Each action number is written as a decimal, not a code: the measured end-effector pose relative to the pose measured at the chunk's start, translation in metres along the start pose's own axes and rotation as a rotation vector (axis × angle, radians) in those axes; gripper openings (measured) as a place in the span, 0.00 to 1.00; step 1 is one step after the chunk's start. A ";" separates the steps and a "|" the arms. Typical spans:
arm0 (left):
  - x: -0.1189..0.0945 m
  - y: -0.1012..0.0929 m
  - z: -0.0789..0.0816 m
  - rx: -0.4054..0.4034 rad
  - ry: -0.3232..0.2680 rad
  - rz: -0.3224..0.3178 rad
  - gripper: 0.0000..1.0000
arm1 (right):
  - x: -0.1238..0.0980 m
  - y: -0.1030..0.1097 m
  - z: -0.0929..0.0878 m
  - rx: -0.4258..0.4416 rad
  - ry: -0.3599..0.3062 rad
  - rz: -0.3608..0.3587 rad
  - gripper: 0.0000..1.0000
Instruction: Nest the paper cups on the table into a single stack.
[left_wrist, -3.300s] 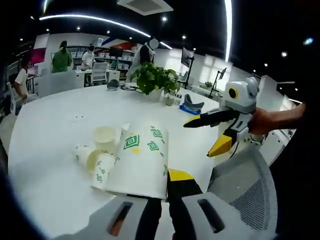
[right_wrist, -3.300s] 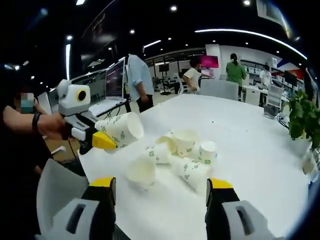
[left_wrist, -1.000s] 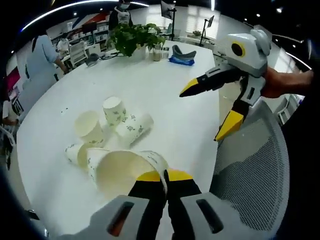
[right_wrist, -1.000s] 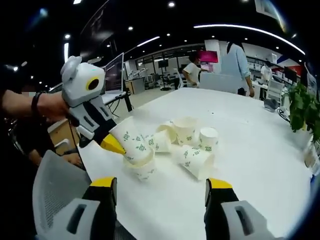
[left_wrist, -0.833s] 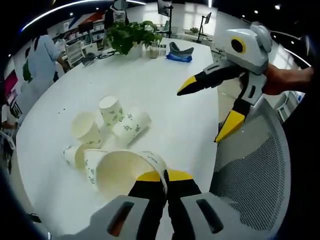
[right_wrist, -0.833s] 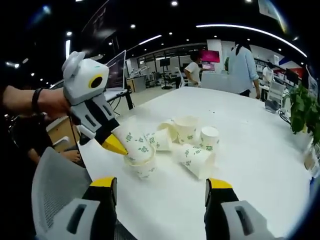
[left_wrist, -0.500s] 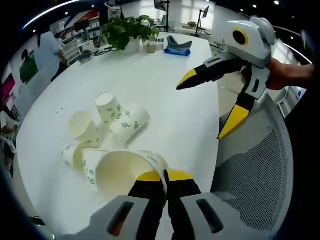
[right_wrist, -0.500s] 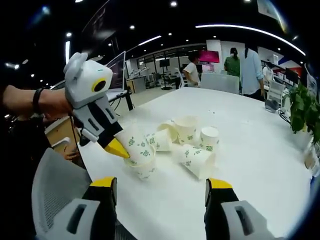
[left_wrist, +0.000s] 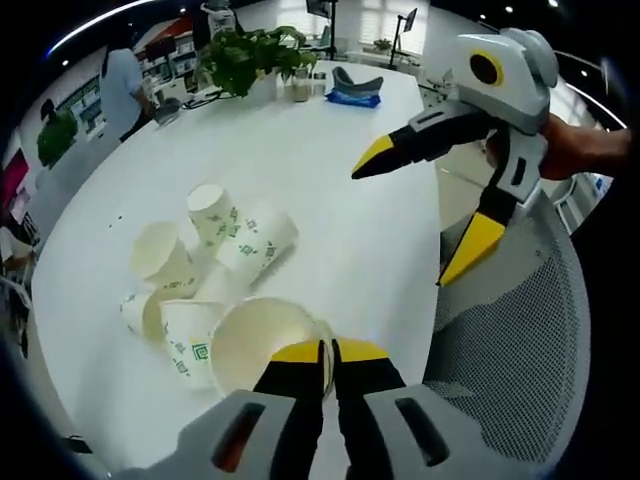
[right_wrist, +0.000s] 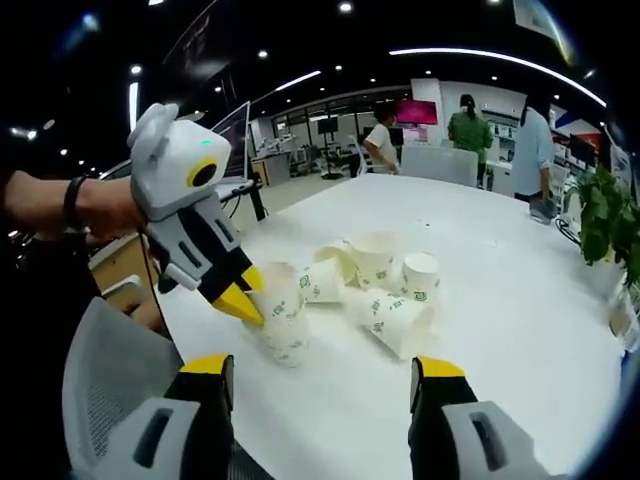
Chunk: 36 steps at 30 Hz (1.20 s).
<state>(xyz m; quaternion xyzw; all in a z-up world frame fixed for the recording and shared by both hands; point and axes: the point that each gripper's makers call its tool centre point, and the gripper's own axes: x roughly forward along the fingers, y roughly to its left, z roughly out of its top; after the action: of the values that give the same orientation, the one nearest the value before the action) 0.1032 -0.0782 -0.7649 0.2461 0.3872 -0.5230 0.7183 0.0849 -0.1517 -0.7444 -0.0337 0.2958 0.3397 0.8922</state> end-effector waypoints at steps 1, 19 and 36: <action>0.000 0.000 0.000 0.002 0.000 0.000 0.00 | 0.000 -0.001 0.000 0.000 0.000 0.000 0.72; -0.017 0.000 0.018 -0.008 -0.118 0.006 0.17 | 0.003 0.001 0.003 -0.007 0.008 -0.003 0.72; -0.053 0.024 0.006 -0.197 -0.303 0.108 0.43 | 0.013 0.006 0.022 -0.034 0.004 0.025 0.70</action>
<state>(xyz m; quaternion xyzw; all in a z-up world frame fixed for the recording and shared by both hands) 0.1194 -0.0446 -0.7194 0.1134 0.3104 -0.4743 0.8160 0.1001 -0.1338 -0.7327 -0.0461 0.2920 0.3557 0.8866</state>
